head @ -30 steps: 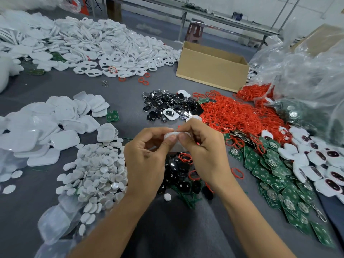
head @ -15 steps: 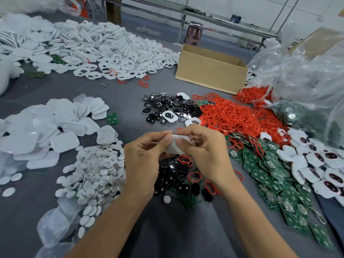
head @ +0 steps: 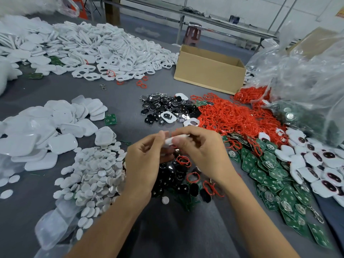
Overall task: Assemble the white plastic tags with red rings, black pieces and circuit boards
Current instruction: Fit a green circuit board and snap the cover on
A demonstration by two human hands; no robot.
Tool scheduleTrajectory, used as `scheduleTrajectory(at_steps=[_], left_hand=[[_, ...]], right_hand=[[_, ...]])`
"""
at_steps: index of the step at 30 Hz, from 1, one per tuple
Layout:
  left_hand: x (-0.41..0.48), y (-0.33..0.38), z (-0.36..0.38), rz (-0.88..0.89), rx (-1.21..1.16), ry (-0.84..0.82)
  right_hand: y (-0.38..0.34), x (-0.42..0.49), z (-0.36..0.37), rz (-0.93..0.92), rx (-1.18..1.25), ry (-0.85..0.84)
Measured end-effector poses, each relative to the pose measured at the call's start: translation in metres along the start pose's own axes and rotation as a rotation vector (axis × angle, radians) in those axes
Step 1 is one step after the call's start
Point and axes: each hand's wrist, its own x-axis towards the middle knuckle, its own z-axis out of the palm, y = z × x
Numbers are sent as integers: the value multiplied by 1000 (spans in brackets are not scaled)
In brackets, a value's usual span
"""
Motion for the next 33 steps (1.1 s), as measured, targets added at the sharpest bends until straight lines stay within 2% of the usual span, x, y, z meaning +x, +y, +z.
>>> scheduleTrajectory(at_steps=[4, 6, 8, 11, 14, 24, 27, 30, 33], left_hand=[[-4, 2, 1, 89, 76, -209], [-5, 1, 1, 97, 108, -248], [-5, -1, 1, 74, 85, -256], [-3, -1, 1, 34, 31, -242], [-2, -1, -1, 13, -12, -230], [-3, -1, -3, 51, 99, -256], [-2, -1, -2, 60, 104, -210], [0, -2, -3, 91, 65, -130], [4, -1, -5, 94, 1, -45]], right_hand=[[2, 4, -10, 45, -41, 124], [0, 4, -12, 75, 6, 145], [-3, 4, -12, 107, 151, 121], [-4, 2, -10, 154, 369, 1], [-5, 0, -7, 223, 444, -87], [-6, -1, -5, 304, 479, -28], [-4, 0, -9, 341, 437, -2], [-2, 2, -13, 406, 433, -37], [-1, 1, -13, 437, 408, -168]])
